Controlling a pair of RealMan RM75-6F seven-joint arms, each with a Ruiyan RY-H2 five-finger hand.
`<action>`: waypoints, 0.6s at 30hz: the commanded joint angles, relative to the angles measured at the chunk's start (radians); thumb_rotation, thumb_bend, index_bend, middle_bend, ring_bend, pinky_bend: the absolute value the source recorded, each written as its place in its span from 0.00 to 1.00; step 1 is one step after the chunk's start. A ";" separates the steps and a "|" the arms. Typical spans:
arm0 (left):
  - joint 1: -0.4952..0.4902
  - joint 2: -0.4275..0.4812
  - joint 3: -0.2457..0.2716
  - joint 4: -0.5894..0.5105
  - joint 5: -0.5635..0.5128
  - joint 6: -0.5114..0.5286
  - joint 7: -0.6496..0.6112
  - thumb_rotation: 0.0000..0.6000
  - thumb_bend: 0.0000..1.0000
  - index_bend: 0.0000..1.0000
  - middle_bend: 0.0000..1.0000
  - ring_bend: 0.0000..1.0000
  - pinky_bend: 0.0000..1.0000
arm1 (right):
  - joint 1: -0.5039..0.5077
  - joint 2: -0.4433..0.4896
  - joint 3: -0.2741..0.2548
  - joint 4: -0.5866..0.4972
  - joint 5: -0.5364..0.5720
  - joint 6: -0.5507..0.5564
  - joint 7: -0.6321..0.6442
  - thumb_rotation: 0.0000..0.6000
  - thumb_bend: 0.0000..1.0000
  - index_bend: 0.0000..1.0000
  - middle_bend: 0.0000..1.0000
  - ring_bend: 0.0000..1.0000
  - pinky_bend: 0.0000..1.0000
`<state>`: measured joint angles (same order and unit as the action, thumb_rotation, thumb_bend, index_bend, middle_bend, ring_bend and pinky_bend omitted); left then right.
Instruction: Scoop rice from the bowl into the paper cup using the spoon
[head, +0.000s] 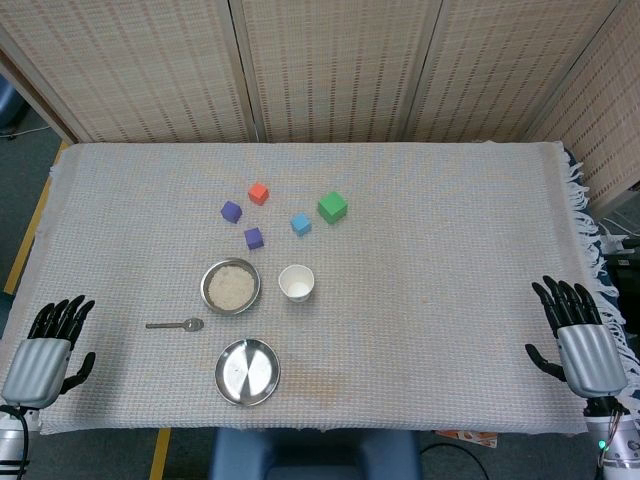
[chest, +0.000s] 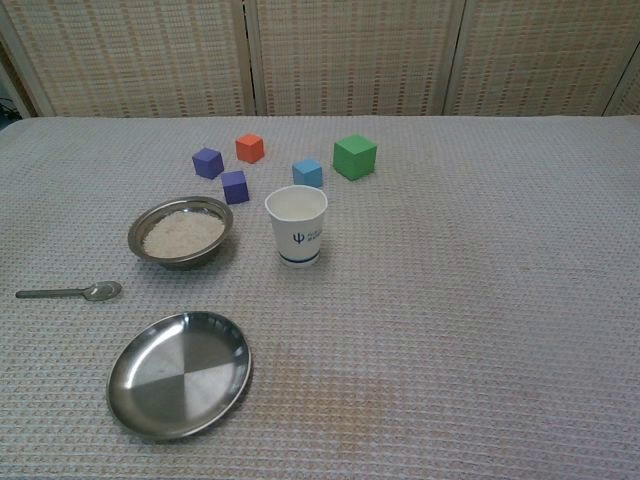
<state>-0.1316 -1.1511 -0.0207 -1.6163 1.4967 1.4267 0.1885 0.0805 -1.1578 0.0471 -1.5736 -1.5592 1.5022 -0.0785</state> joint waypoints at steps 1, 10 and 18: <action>-0.001 -0.001 -0.001 -0.003 -0.004 -0.003 0.006 1.00 0.42 0.00 0.00 0.00 0.06 | -0.001 0.002 0.001 -0.003 -0.005 0.007 0.005 1.00 0.15 0.00 0.00 0.00 0.00; -0.015 -0.049 -0.002 0.029 0.009 -0.007 0.062 1.00 0.42 0.00 0.12 0.06 0.15 | -0.008 0.008 -0.007 -0.013 -0.043 0.039 0.010 1.00 0.15 0.00 0.00 0.00 0.00; -0.044 -0.131 -0.005 0.101 0.047 -0.009 0.134 1.00 0.43 0.25 0.85 0.74 0.87 | -0.006 0.008 -0.004 -0.020 -0.033 0.031 -0.001 1.00 0.15 0.00 0.00 0.00 0.00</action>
<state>-0.1667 -1.2596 -0.0239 -1.5388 1.5294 1.4131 0.3035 0.0740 -1.1494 0.0429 -1.5934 -1.5924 1.5337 -0.0789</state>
